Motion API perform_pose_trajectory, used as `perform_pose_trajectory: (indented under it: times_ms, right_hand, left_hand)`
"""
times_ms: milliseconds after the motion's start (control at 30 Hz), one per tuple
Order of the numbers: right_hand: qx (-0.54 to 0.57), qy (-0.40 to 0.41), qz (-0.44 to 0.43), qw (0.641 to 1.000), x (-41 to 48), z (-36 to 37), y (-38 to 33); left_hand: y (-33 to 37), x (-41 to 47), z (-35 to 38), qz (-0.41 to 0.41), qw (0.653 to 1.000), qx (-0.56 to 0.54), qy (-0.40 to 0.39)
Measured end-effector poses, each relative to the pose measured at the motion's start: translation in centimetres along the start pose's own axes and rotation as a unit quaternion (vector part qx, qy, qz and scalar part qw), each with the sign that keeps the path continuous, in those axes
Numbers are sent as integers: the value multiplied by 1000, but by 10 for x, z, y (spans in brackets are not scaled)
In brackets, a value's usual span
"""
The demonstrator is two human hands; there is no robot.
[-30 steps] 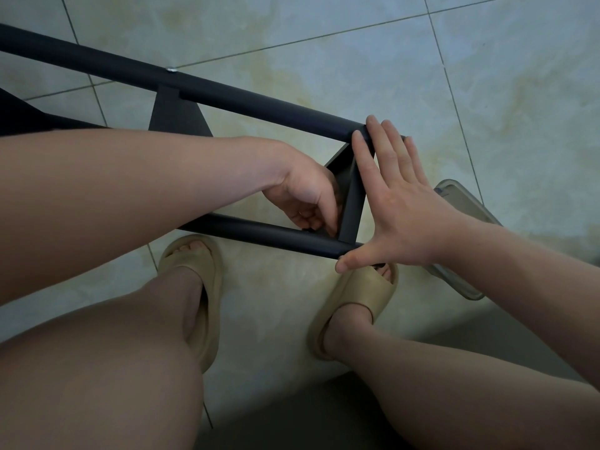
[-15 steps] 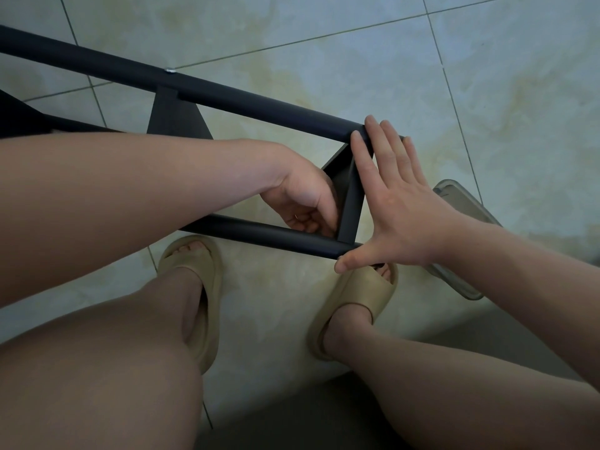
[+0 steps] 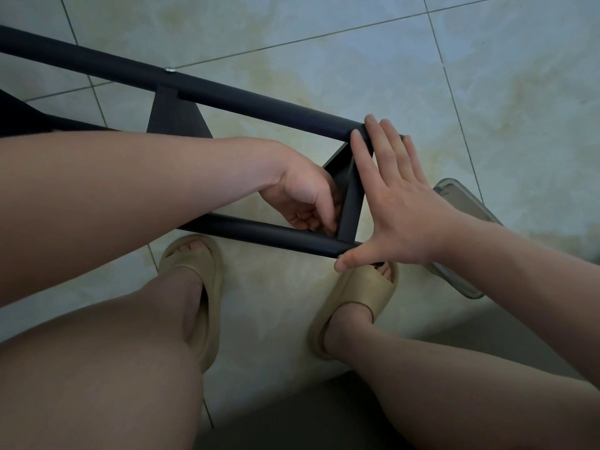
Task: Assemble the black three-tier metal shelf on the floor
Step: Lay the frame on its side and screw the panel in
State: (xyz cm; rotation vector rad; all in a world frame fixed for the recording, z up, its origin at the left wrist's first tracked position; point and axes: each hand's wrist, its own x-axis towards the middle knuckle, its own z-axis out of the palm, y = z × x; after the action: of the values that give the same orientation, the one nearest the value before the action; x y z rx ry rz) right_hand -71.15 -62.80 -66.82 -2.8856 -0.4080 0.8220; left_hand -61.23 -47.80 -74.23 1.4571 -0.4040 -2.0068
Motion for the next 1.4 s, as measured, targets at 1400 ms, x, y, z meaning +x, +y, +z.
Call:
perform_pose_trajectory:
  times_ms: [1400]
  right_hand:
    - [-3, -6, 4, 1000, 0, -2, -1]
  left_hand:
    - [2, -1, 0, -3, 1000, 17, 13]
